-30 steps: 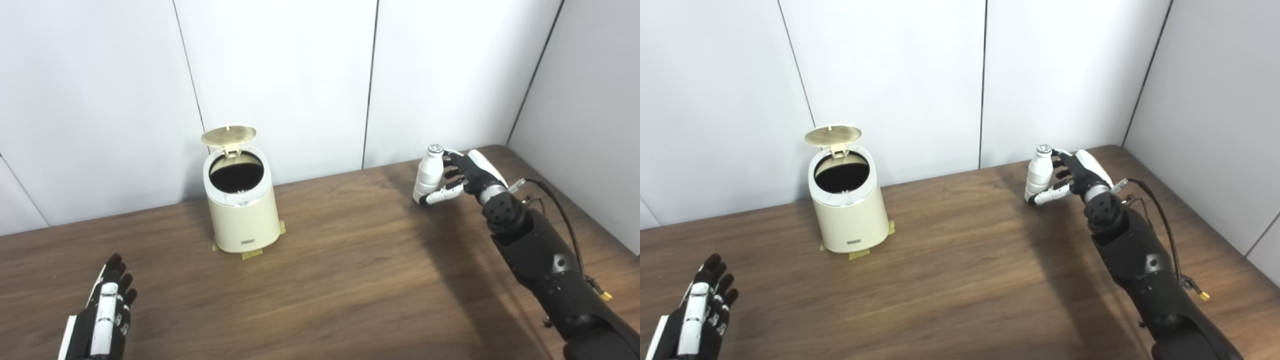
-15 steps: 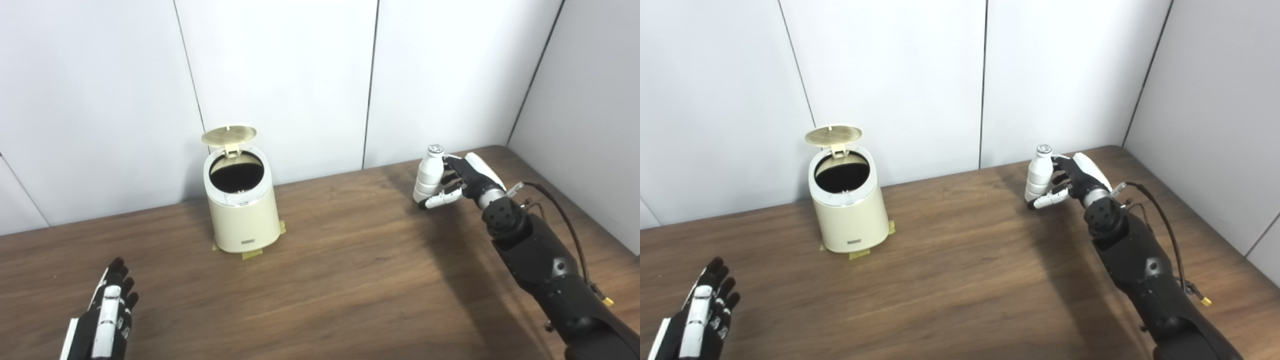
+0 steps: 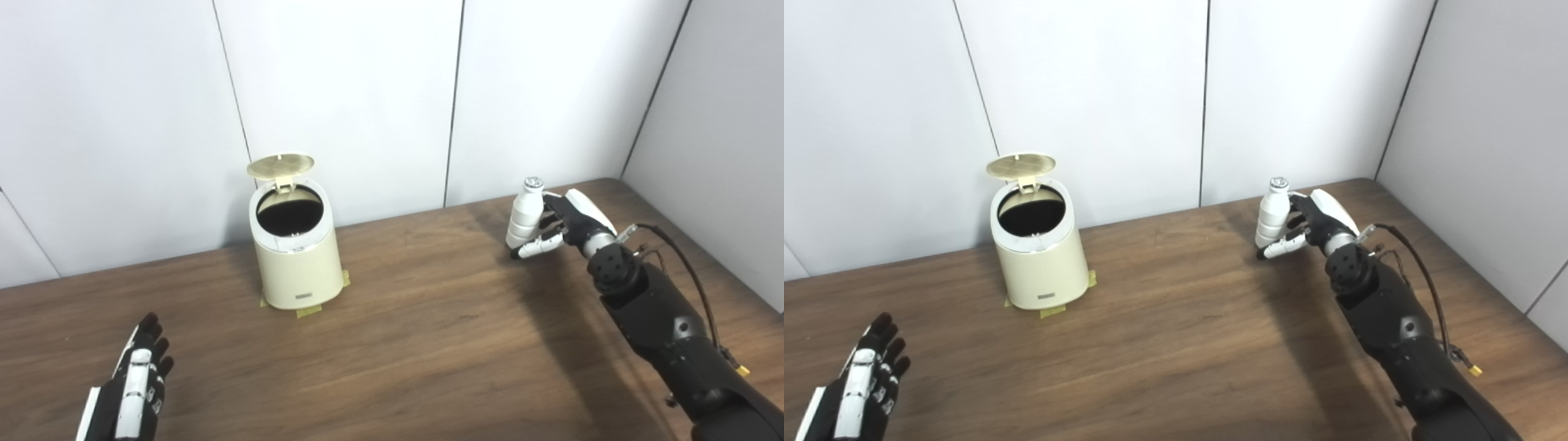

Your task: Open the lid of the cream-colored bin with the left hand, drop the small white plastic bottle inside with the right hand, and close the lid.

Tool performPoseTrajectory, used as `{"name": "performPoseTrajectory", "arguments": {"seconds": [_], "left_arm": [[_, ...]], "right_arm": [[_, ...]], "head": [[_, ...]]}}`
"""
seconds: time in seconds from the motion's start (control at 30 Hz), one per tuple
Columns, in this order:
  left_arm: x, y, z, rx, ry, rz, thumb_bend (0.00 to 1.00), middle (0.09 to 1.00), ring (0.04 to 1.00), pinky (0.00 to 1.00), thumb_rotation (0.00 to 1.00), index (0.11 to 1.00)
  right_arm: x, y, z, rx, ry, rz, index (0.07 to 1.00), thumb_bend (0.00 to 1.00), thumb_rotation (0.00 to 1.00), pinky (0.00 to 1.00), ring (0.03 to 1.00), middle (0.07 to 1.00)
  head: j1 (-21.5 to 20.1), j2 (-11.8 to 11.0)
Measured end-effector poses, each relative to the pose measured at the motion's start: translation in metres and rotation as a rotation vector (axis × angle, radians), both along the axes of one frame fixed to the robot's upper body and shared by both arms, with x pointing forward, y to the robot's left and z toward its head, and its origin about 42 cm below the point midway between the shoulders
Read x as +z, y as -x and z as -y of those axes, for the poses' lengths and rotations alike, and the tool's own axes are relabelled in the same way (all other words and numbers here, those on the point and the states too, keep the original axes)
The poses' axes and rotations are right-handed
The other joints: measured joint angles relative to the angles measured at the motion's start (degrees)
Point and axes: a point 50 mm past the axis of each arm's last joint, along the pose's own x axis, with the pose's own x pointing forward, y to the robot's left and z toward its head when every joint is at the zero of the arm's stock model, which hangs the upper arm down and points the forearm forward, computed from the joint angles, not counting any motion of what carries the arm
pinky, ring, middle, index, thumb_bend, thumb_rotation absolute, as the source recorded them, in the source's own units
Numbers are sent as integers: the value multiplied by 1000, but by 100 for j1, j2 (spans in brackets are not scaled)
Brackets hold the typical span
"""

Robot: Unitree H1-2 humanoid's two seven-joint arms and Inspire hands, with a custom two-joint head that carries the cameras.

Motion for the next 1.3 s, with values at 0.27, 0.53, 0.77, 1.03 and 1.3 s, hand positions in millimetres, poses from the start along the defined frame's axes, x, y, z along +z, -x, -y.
{"name": "performPoseTrajectory", "arguments": {"seconds": [0.27, 0.53, 0.77, 1.03, 1.3], "left_arm": [[0, 0, 1, -5, -3, -2, 381, 993, 1000, 1000, 782, 1000], [-1, 0, 0, -9, -6, -2, 380, 998, 1000, 1000, 771, 1000], [-1, 1, 0, -14, -10, -4, 394, 990, 999, 1000, 774, 1000], [-1, 1, -1, -14, -10, -4, 395, 1000, 1000, 1000, 720, 1000], [-2, 2, -1, -12, -10, -8, 394, 993, 1000, 1000, 787, 1000]], "right_arm": [[1, 0, 3, -25, 3, 49, 799, 853, 103, 596, 684, 753], [1, 0, 1, -41, 10, 102, 779, 815, 85, 574, 651, 734], [-3, -2, -7, -43, -12, 113, 783, 803, 98, 585, 655, 736], [-1, -2, -7, -47, -21, 123, 778, 813, 131, 593, 656, 731], [1, -4, -9, -46, -16, 130, 759, 806, 123, 598, 656, 728]], "head": [[0, 0], [26, 9], [35, 18], [35, 18], [35, 18]]}}
